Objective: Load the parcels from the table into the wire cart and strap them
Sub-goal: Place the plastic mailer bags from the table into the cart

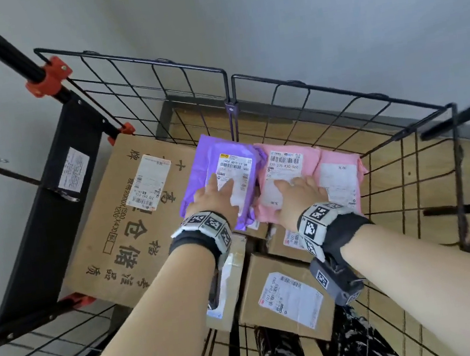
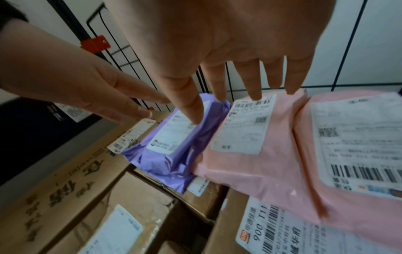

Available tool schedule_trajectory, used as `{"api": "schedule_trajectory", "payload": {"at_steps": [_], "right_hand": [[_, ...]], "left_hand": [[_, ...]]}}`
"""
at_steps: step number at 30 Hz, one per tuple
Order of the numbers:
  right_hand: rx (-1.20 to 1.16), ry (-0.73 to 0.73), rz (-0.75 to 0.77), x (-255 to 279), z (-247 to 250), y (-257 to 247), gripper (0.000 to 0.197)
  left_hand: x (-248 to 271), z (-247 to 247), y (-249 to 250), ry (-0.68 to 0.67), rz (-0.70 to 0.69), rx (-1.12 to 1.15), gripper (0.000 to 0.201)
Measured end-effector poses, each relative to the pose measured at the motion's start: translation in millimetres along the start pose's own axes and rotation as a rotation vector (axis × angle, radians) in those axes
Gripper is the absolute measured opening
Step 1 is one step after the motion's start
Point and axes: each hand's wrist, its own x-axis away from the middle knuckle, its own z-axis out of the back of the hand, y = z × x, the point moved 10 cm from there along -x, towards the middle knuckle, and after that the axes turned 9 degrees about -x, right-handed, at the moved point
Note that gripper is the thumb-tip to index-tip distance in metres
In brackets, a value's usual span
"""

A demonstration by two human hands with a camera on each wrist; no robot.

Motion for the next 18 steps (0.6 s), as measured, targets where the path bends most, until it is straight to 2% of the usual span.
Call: {"api": "schedule_trajectory", "payload": {"at_steps": [3,7,10,13,15,18], "right_hand": [[0.036,0.063,0.037,27.7,16.5,-10.9,0.047],[0.018,0.081,0.104,67.8,33.8,-23.0,0.034],[-0.007,0.063,0.162,95.5,44.7,-28.9,0.028],[0.012,0.055,0.245,119.8,55.3,-36.2,0.012],[0.028,0.062,0.314,138.4,62.8,-41.1,0.011],[0.056,0.087,0.433,174.5,78.3,-42.5,0.022]], "left_hand": [[28.0,15.3,-9.4,0.058,0.042,0.016,0.057],[68.2,33.4,-13.7,0.101,0.086,0.029,0.050],[102.5,45.9,-17.3,0.146,0.135,0.066,0.045],[141.2,58.2,-15.0,0.203,0.167,0.105,0.038],[171.9,63.5,-14.1,0.253,0.225,0.120,0.032],[221.5,64.6,-6.1,0.322,0.328,0.145,0.032]]}}
